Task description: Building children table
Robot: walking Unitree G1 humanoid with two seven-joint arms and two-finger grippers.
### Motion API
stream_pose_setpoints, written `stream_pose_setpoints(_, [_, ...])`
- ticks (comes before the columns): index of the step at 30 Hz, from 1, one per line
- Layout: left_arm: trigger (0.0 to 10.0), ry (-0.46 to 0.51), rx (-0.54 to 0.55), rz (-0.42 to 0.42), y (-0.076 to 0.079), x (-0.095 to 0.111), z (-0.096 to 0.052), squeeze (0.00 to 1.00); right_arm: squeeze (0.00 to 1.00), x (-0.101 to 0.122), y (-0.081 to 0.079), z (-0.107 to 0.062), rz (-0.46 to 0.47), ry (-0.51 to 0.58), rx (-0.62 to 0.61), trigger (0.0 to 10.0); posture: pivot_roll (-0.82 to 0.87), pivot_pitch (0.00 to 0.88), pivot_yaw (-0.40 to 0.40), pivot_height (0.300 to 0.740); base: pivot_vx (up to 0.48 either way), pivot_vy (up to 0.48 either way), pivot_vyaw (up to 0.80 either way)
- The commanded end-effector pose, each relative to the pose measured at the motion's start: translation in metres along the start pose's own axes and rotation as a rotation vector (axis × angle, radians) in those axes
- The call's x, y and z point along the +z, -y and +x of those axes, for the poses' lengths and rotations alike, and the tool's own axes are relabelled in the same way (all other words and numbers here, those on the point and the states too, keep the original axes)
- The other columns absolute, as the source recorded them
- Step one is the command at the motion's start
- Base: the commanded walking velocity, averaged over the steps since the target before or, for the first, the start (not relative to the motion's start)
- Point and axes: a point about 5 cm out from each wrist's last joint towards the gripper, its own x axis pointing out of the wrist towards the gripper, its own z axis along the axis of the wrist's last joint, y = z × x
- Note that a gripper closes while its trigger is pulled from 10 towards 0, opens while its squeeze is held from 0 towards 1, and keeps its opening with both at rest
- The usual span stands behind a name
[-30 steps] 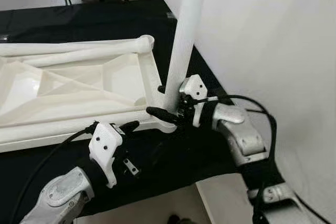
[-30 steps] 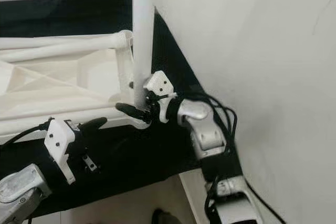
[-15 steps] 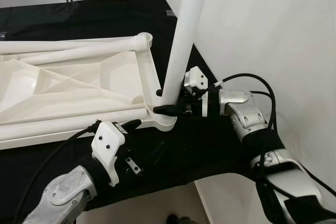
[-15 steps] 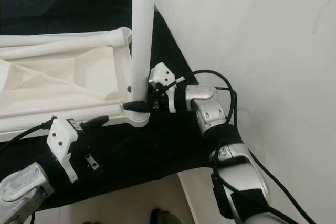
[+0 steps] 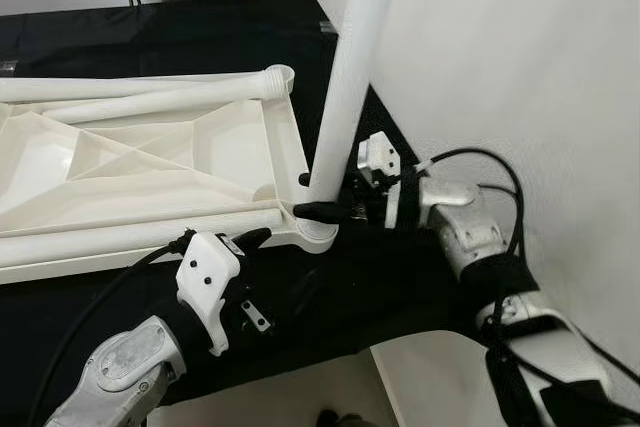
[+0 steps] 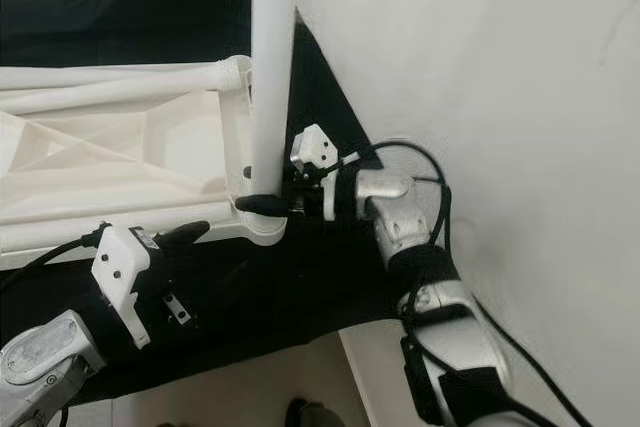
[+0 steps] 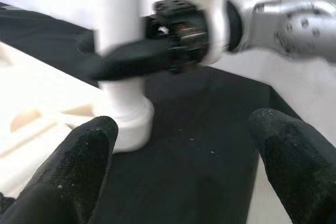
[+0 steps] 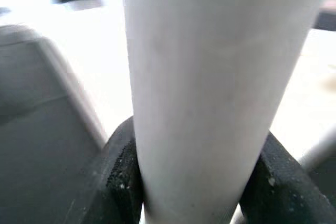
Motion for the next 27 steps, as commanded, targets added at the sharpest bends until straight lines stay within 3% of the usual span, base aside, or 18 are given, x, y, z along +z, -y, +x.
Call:
stream_pose_setpoints(1, [10.0,-0.020,-0.009,-0.013,0.001,-0.005,-0.002,0.00,0.00,-0.039,-0.010,-0.009,0.031,-0.185,-0.196,0.0,0.08,0.209,-0.091,0.740,0.000,0.000,0.00])
stream_pose_setpoints(2, [10.0,-0.023,-0.014,-0.013,0.001,-0.005,-0.002,0.00,0.00,-0.048,-0.023,-0.012,0.039,-0.213,-0.277,0.0,0.09,0.210,-0.089,0.740,0.000,0.000,0.00])
stream_pose_setpoints(4, [10.0,-0.025,-0.017,-0.014,0.001,-0.005,-0.002,0.00,0.00,-0.051,-0.031,-0.014,0.045,-0.223,-0.310,0.0,0.08,0.208,-0.087,0.740,0.000,0.000,0.00])
stream_pose_setpoints(8, [10.0,-0.023,-0.028,-0.026,0.002,-0.006,0.000,0.00,0.00,-0.044,-0.021,-0.011,0.016,-0.220,-0.323,0.0,0.08,0.204,-0.091,0.740,0.000,0.000,0.00])
stream_pose_setpoints(13, [10.0,-0.021,-0.021,-0.020,0.001,-0.005,-0.001,0.00,0.00,-0.043,-0.025,-0.007,-0.004,-0.222,-0.258,0.0,0.09,0.203,-0.094,0.740,0.000,0.000,0.00])
stream_pose_setpoints(14, [10.0,-0.022,-0.014,-0.015,0.000,-0.005,-0.002,0.00,0.00,-0.041,-0.028,-0.005,-0.005,-0.219,-0.239,4.4,0.09,0.202,-0.095,0.740,0.000,0.000,0.00])
stream_pose_setpoints(15, [10.0,-0.021,-0.009,-0.013,-0.001,-0.005,-0.002,0.00,0.00,-0.036,-0.028,0.000,0.023,-0.203,-0.224,10.0,0.08,0.202,-0.094,0.740,0.000,0.000,0.00])
stream_pose_setpoints(17, [10.0,-0.019,-0.007,-0.012,-0.002,-0.005,-0.002,0.00,0.00,-0.019,-0.031,0.005,0.049,-0.141,-0.202,10.0,0.08,0.202,-0.095,0.740,0.000,0.000,0.00])
stream_pose_setpoints(18, [10.0,-0.019,-0.010,-0.014,-0.001,-0.005,-0.001,0.00,0.57,-0.011,-0.032,0.007,0.057,-0.102,-0.147,10.0,0.08,0.204,-0.094,0.740,0.000,0.000,0.00])
stream_pose_setpoints(19, [10.0,-0.019,-0.010,-0.014,-0.001,-0.005,-0.001,0.00,0.57,-0.011,-0.032,0.007,0.057,-0.102,-0.147,10.0,0.08,0.204,-0.094,0.740,0.000,0.000,0.00])
stream_pose_setpoints(20, [10.0,-0.020,-0.015,-0.017,0.001,-0.005,-0.001,0.00,1.00,-0.002,-0.031,0.009,0.062,-0.065,-0.101,10.0,0.08,0.204,-0.094,0.740,0.000,0.000,0.00])
stream_pose_setpoints(26, [10.0,-0.017,-0.021,-0.024,0.003,-0.006,0.000,0.00,1.00,0.029,-0.010,0.013,-0.007,0.076,-0.022,10.0,0.09,0.206,-0.099,0.740,0.000,0.000,0.00])
stream_pose_setpoints(27, [10.0,-0.017,-0.018,-0.022,0.003,-0.005,0.000,0.00,0.73,0.035,-0.008,0.012,-0.026,0.087,0.051,10.0,0.09,0.208,-0.101,0.740,0.000,0.000,0.00])
